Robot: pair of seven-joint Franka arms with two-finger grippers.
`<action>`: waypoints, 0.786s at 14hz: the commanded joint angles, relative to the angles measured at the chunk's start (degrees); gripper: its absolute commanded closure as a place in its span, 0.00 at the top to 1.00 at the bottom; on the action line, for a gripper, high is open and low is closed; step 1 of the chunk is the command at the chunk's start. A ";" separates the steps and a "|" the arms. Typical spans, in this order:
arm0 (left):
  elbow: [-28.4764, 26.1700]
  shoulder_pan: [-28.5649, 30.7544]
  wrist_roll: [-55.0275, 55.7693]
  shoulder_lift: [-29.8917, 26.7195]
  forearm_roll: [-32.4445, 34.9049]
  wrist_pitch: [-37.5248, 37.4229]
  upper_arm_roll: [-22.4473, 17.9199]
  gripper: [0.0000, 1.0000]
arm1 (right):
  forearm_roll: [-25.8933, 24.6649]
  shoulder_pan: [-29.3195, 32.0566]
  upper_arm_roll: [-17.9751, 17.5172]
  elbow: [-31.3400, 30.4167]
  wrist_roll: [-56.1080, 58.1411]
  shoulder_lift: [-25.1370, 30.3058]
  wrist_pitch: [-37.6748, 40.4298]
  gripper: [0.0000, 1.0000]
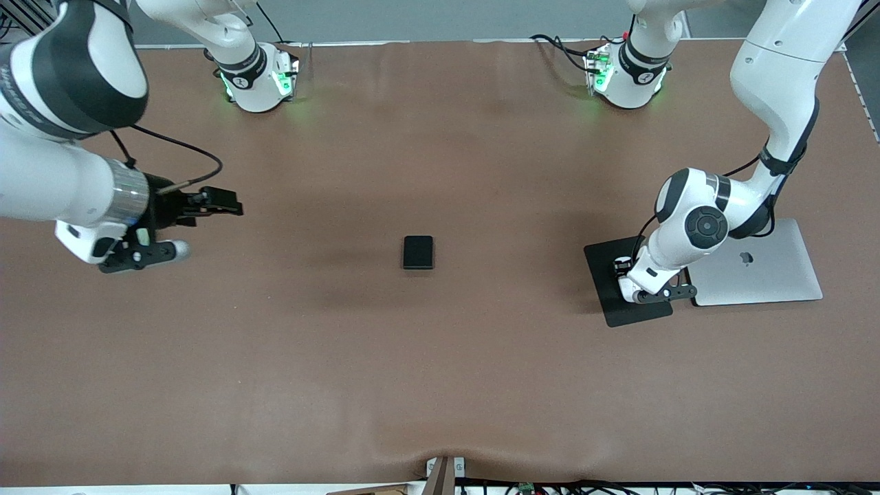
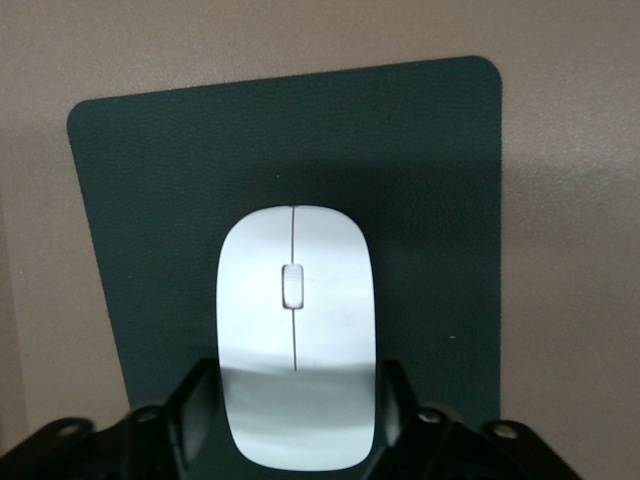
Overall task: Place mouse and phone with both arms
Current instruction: 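Release the mouse on the pad while the right gripper reaches the phone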
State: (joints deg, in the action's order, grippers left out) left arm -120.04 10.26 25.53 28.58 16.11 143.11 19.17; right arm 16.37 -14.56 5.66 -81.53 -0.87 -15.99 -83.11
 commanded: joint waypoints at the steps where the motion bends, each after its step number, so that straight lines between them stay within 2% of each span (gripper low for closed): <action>1: 0.60 0.55 0.04 -0.72 0.85 0.59 0.51 1.00 | 1.74 -3.62 0.40 1.02 -6.48 -1.32 -0.74 1.00; 4: 1.13 0.20 0.31 -5.02 0.85 -0.11 0.60 1.00 | 1.65 -8.81 0.40 -0.38 -18.26 -2.81 -6.08 1.00; 7: 3.22 0.29 0.31 -9.33 0.59 -3.87 1.47 1.00 | 1.30 -12.24 0.49 -1.61 -19.08 -4.31 -9.61 1.00; 9: 7.26 0.38 0.22 -11.61 0.42 -10.97 2.27 1.00 | 1.30 -14.26 0.49 -3.89 -21.00 -4.40 -12.59 1.00; 11: 13.75 0.46 -0.04 -12.59 0.33 -21.33 3.93 1.00 | 1.21 -17.07 0.49 -6.17 -24.69 -4.58 -16.72 1.00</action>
State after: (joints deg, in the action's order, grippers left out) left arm -111.52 10.26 25.53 17.39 16.11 130.40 21.35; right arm 17.08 -28.98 5.58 -85.11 -22.33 -21.14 -96.58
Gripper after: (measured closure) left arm 0.000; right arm 0.000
